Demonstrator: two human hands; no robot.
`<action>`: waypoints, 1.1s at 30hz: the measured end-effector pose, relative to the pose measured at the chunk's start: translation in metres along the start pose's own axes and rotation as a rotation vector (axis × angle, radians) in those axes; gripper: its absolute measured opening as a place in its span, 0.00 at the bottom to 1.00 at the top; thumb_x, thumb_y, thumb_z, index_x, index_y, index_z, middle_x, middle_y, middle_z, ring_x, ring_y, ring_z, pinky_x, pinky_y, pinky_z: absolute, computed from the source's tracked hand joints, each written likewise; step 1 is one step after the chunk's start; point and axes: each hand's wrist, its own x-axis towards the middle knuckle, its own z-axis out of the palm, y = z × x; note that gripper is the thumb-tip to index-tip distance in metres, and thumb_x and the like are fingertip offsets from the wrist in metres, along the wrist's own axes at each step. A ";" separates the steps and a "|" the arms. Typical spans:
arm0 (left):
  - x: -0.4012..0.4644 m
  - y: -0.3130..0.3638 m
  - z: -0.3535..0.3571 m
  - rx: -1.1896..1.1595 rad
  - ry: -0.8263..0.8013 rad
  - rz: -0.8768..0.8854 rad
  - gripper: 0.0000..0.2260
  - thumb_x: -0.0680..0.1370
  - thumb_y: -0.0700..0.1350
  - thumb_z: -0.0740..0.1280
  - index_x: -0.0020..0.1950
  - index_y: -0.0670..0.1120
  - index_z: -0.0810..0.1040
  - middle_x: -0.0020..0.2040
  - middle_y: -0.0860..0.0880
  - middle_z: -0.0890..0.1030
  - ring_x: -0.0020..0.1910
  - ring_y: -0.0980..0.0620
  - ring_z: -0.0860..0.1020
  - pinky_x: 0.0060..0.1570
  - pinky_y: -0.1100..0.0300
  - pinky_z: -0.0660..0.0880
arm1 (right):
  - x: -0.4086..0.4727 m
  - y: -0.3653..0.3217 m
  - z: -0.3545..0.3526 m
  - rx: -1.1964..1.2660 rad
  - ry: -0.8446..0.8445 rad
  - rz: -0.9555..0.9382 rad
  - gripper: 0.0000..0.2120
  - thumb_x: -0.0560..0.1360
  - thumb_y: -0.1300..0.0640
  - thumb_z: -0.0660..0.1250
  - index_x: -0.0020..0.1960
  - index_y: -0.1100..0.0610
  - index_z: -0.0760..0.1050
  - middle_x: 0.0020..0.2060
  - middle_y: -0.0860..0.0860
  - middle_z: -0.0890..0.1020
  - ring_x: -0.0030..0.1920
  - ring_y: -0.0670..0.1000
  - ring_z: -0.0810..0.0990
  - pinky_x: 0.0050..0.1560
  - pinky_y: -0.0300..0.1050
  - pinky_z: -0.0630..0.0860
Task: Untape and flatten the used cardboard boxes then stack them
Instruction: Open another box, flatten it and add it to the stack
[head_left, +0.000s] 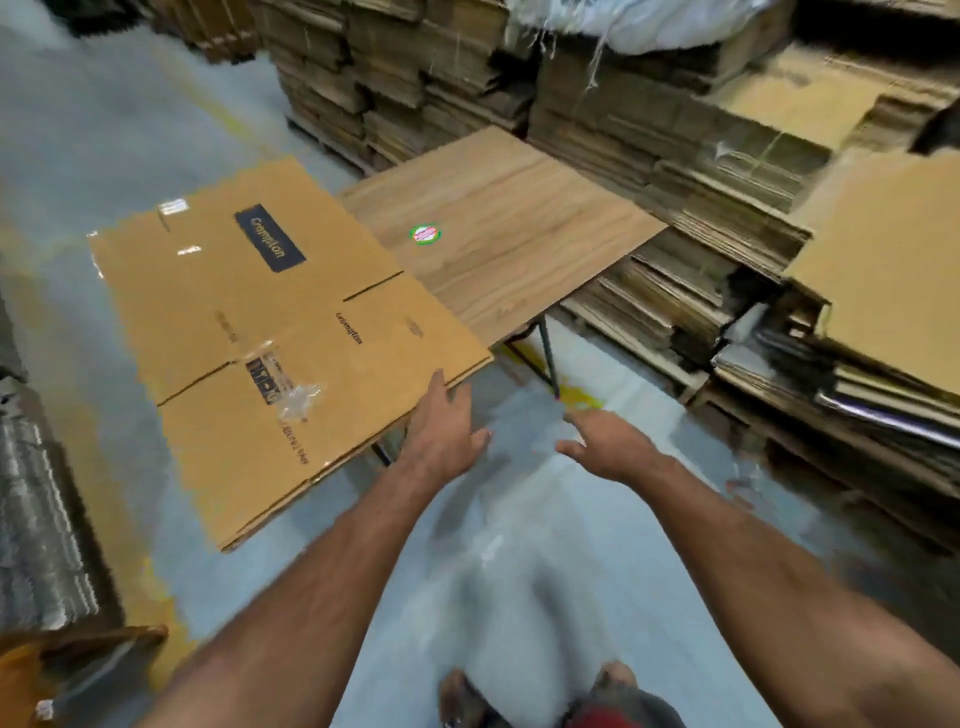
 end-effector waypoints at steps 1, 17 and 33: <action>0.004 0.016 0.006 0.024 -0.040 0.024 0.34 0.79 0.57 0.64 0.78 0.44 0.55 0.79 0.39 0.44 0.76 0.38 0.56 0.72 0.49 0.63 | -0.013 0.019 0.008 0.031 -0.003 0.041 0.26 0.80 0.42 0.62 0.71 0.56 0.69 0.66 0.58 0.75 0.67 0.58 0.73 0.63 0.52 0.71; -0.008 0.350 0.179 0.342 -0.552 0.759 0.29 0.80 0.57 0.61 0.77 0.43 0.61 0.73 0.42 0.68 0.72 0.43 0.67 0.70 0.53 0.64 | -0.270 0.269 0.119 0.406 0.095 0.750 0.26 0.81 0.42 0.58 0.73 0.55 0.62 0.65 0.57 0.75 0.64 0.60 0.74 0.60 0.53 0.72; -0.042 0.571 0.311 0.800 -0.919 1.359 0.24 0.82 0.53 0.59 0.75 0.44 0.64 0.70 0.45 0.73 0.67 0.49 0.72 0.60 0.62 0.66 | -0.420 0.310 0.213 0.944 0.253 1.537 0.24 0.81 0.46 0.57 0.74 0.54 0.61 0.67 0.56 0.73 0.66 0.59 0.72 0.65 0.54 0.71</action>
